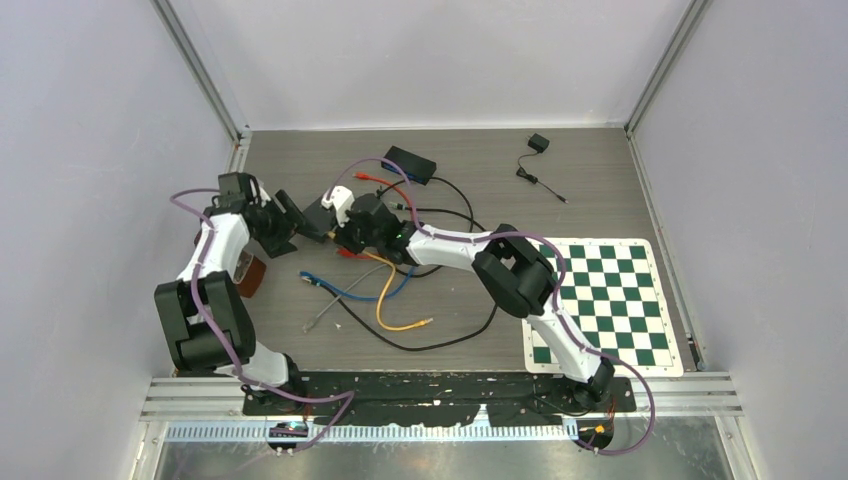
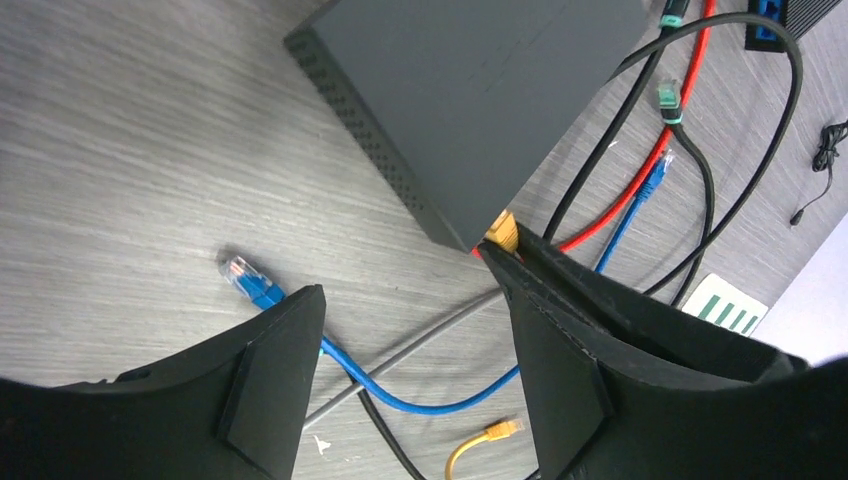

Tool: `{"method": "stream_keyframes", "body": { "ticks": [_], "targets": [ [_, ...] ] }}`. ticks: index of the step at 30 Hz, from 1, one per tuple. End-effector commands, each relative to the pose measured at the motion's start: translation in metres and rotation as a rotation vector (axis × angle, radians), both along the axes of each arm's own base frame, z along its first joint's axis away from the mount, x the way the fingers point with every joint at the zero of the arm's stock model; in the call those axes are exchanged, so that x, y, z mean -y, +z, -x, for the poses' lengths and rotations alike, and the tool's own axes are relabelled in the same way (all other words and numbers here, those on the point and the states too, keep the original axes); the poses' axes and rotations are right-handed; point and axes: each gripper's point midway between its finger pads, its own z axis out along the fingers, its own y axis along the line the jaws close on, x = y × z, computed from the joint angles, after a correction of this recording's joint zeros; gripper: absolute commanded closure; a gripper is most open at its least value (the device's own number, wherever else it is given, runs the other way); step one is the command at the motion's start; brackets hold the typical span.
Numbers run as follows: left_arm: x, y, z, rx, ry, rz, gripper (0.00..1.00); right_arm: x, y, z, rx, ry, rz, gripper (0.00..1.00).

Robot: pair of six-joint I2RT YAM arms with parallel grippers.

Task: Insert the plug into the switch port
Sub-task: Insert the connector into the switch port.

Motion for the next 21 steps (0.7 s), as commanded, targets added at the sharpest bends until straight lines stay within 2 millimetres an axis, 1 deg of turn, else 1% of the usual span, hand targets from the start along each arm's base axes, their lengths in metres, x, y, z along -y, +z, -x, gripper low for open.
{"method": "stream_keyframes", "body": {
  "ticks": [1,4,5,6,7,8,9,10,11,15,21],
  "targets": [
    [0.001,0.005,-0.006,0.073,0.070,0.040,0.28,-0.013,0.105,-0.005,0.115,0.014,-0.226,0.95],
    [0.005,0.002,-0.012,0.088,0.102,0.095,0.27,-0.013,0.108,-0.003,0.112,0.019,-0.238,0.95],
    [0.007,0.001,-0.015,0.096,0.116,0.120,0.27,-0.012,0.113,-0.002,0.117,0.018,-0.249,0.95],
    [0.008,-0.002,-0.017,0.102,0.134,0.141,0.27,-0.011,0.109,-0.001,0.112,0.017,-0.247,0.95],
    [0.010,-0.004,-0.021,0.108,0.161,0.169,0.27,-0.010,0.113,-0.001,0.118,0.018,-0.257,0.95],
    [0.011,-0.006,-0.023,0.116,0.172,0.188,0.27,-0.009,0.110,0.001,0.111,0.016,-0.254,0.95],
    [0.014,-0.009,-0.026,0.118,0.193,0.223,0.27,-0.008,0.112,0.001,0.114,0.016,-0.260,0.95],
    [0.016,-0.011,-0.028,0.123,0.203,0.248,0.27,-0.007,0.109,0.002,0.110,0.016,-0.256,0.95],
    [0.017,-0.013,-0.030,0.127,0.212,0.262,0.27,-0.007,0.111,0.003,0.112,0.018,-0.261,0.95],
    [0.017,-0.024,-0.035,0.114,0.229,0.279,0.27,-0.005,0.109,0.005,0.112,0.022,-0.263,0.95],
    [0.019,-0.026,-0.042,0.131,0.233,0.306,0.30,-0.005,0.110,0.012,0.084,0.034,-0.286,0.95]
  ]
}}
